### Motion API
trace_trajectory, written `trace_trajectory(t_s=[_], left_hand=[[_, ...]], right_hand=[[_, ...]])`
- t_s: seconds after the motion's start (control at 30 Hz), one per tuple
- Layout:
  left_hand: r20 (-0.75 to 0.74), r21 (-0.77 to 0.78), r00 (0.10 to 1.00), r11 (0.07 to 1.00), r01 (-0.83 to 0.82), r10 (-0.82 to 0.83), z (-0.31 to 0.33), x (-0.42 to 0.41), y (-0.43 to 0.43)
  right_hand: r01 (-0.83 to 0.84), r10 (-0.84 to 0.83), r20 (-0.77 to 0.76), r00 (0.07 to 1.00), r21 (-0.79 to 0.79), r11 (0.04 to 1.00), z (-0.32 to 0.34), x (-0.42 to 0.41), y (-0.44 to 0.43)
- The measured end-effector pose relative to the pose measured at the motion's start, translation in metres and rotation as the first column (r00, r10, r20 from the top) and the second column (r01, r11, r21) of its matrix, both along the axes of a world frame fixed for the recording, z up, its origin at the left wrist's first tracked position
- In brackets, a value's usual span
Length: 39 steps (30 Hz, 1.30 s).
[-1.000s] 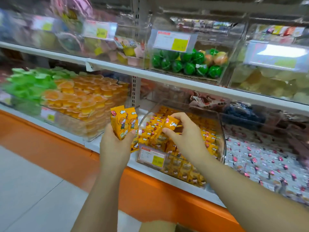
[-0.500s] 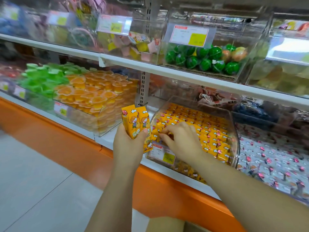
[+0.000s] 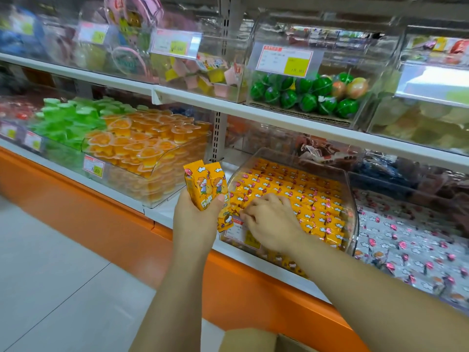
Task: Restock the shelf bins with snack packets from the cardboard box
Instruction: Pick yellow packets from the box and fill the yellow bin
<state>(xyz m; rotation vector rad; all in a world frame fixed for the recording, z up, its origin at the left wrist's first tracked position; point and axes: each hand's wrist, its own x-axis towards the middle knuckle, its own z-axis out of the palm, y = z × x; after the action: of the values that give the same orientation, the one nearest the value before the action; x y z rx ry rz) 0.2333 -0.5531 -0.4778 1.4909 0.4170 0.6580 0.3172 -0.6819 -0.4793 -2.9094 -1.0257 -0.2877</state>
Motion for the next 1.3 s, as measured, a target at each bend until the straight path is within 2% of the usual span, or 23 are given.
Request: trace_trajectory(t_s=[0.07, 0.1, 0.13, 0.2, 0.23, 0.27, 0.37, 0.43, 0.5, 0.57, 0.6, 0.7, 0.8, 0.87, 0.93, 1.0, 1.1, 1.2, 1.3], left_hand=[[-0.035, 0.028, 0.998, 0.998, 0.062, -0.061, -0.001, 0.0, 0.0], [-0.048, 0.05, 0.993, 0.993, 0.11, -0.108, -0.001, -0.001, 0.0], [-0.056, 0.075, 0.984, 0.982, 0.171, -0.167, 0.0, -0.001, 0.001], [-0.046, 0.106, 0.948, 0.942, 0.32, -0.316, 0.004, 0.002, 0.0], [-0.04, 0.119, 0.915, 0.907, 0.404, -0.402, 0.007, 0.004, -0.003], [-0.046, 0.144, 0.876, 0.865, 0.482, -0.48, 0.01, 0.008, -0.007], [-0.09, 0.257, 0.808, 0.77, 0.584, -0.583, 0.016, 0.024, -0.02], [-0.09, 0.32, 0.816, 0.759, 0.567, -0.571, 0.015, 0.035, -0.027], [-0.128, 0.433, 0.863, 0.755, 0.492, -0.489, 0.009, 0.045, -0.033], [-0.205, 0.514, 0.911, 0.753, 0.411, -0.358, 0.008, 0.048, -0.037], [-0.196, 0.481, 0.917, 0.781, 0.399, -0.347, 0.008, 0.048, -0.038], [-0.12, 0.409, 0.928, 0.834, 0.369, -0.352, 0.007, 0.051, -0.035], [-0.085, 0.457, 0.933, 0.818, 0.349, -0.35, 0.012, 0.053, -0.034], [-0.061, 0.46, 0.921, 0.808, 0.367, -0.384, 0.013, 0.057, -0.033], [-0.046, 0.443, 0.9, 0.799, 0.407, -0.433, 0.011, 0.062, -0.029], [-0.074, 0.453, 0.88, 0.771, 0.448, -0.469, 0.008, 0.062, -0.029], [-0.174, 0.533, 0.895, 0.725, 0.437, -0.412, 0.006, 0.059, -0.032], [-0.296, 0.616, 0.917, 0.68, 0.398, -0.269, 0.01, 0.058, -0.027], [-0.34, 0.641, 0.921, 0.669, 0.376, -0.192, 0.008, 0.059, -0.023]], right_hand=[[-0.015, 0.014, -0.053, 0.998, -0.032, 0.999, 0.011, 0.004, -0.004], [-0.015, 0.022, -0.099, 0.995, 0.069, 0.998, 0.019, 0.005, -0.008], [0.008, 0.04, -0.184, 0.982, 0.254, 0.967, 0.028, 0.004, -0.013], [0.13, 0.214, -0.437, 0.873, 0.634, 0.763, 0.046, 0.0, -0.023], [0.183, 0.326, -0.503, 0.8, 0.723, 0.667, 0.053, -0.004, -0.027], [0.176, 0.377, -0.506, 0.776, 0.747, 0.642, 0.057, -0.008, -0.03], [0.028, 0.339, -0.357, 0.87, 0.722, 0.691, 0.059, -0.01, -0.04], [0.018, 0.269, -0.26, 0.927, 0.749, 0.662, 0.06, -0.006, -0.049], [0.058, 0.187, -0.214, 0.959, 0.792, 0.607, 0.057, 0.002, -0.059], [0.106, 0.117, -0.22, 0.968, 0.789, 0.605, 0.054, 0.007, -0.068], [0.123, 0.094, -0.23, 0.969, 0.772, 0.624, 0.052, 0.009, -0.071], [0.137, 0.024, -0.217, 0.976, 0.692, 0.709, 0.049, 0.011, -0.074], [0.102, 0.022, -0.211, 0.977, 0.557, 0.824, 0.05, 0.008, -0.073], [0.07, 0.05, -0.227, 0.973, 0.492, 0.868, 0.048, 0.007, -0.071], [0.07, 0.063, -0.224, 0.972, 0.54, 0.839, 0.046, 0.009, -0.073], [0.117, 0.062, -0.247, 0.967, 0.648, 0.753, 0.043, 0.012, -0.076], [0.17, 0.056, -0.284, 0.957, 0.709, 0.684, 0.039, 0.015, -0.081], [0.205, -0.005, -0.293, 0.956, 0.656, 0.727, 0.037, 0.02, -0.086], [0.23, -0.092, -0.269, 0.959, 0.549, 0.804, 0.039, 0.025, -0.088]])
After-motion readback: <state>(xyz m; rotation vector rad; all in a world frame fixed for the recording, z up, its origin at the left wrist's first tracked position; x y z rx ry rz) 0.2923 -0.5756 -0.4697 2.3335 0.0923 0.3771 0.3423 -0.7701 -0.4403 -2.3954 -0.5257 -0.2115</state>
